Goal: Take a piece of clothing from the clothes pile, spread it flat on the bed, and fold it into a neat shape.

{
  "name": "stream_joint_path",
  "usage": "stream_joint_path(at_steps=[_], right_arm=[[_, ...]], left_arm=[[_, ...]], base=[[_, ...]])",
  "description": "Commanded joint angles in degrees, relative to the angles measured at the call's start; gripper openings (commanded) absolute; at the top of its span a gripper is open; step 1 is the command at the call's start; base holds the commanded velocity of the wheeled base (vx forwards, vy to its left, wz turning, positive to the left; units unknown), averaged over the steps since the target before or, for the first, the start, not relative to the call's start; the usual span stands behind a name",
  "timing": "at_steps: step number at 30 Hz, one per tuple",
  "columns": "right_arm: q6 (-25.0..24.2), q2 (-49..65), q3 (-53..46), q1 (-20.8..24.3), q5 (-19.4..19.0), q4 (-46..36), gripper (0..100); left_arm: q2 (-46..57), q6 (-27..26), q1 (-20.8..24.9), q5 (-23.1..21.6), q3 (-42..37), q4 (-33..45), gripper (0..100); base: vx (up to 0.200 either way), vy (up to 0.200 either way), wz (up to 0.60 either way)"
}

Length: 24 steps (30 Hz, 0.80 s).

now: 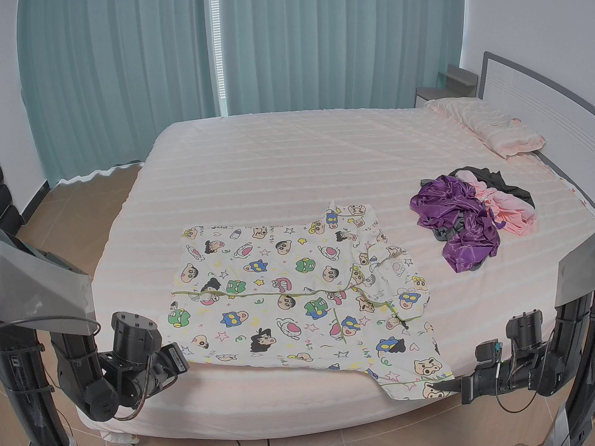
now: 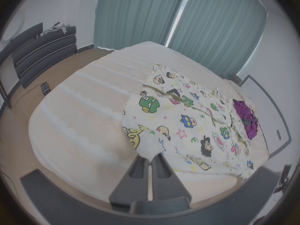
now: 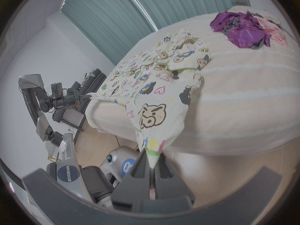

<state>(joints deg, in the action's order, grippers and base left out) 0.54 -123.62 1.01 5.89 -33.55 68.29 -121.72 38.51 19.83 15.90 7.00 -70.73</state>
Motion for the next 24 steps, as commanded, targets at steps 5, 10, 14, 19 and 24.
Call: stream_joint_path(at_steps=[5, 10, 14, 19, 24], right_arm=[[0.52, 12.09, -1.01, -0.35, 0.50, -9.40, 0], [0.61, 15.61, -1.01, -0.44, 1.47, -15.12, 0], [0.87, 16.49, -1.01, -0.44, 1.64, -17.05, 0], [2.98, 18.07, -1.01, -0.53, 3.31, -20.83, 0], [5.09, 20.53, -1.01, -0.44, 3.67, -25.75, 0]], left_arm=[[0.08, -1.68, 4.86, 1.42, -5.85, 0.07, 0], [0.52, -1.86, 6.01, 1.51, -7.00, 2.44, 0], [2.46, -1.86, 8.73, 1.42, -6.91, 8.68, 0], [6.06, -2.04, 10.84, 1.42, -6.91, 15.62, 0], [8.78, -2.65, 11.19, 1.07, -6.47, 21.95, 0]], base=[[0.000, 0.000, 0.00], [0.000, 0.000, 0.00], [0.000, 0.000, 0.00], [0.000, 0.000, 0.00], [0.000, 0.000, 0.00]])
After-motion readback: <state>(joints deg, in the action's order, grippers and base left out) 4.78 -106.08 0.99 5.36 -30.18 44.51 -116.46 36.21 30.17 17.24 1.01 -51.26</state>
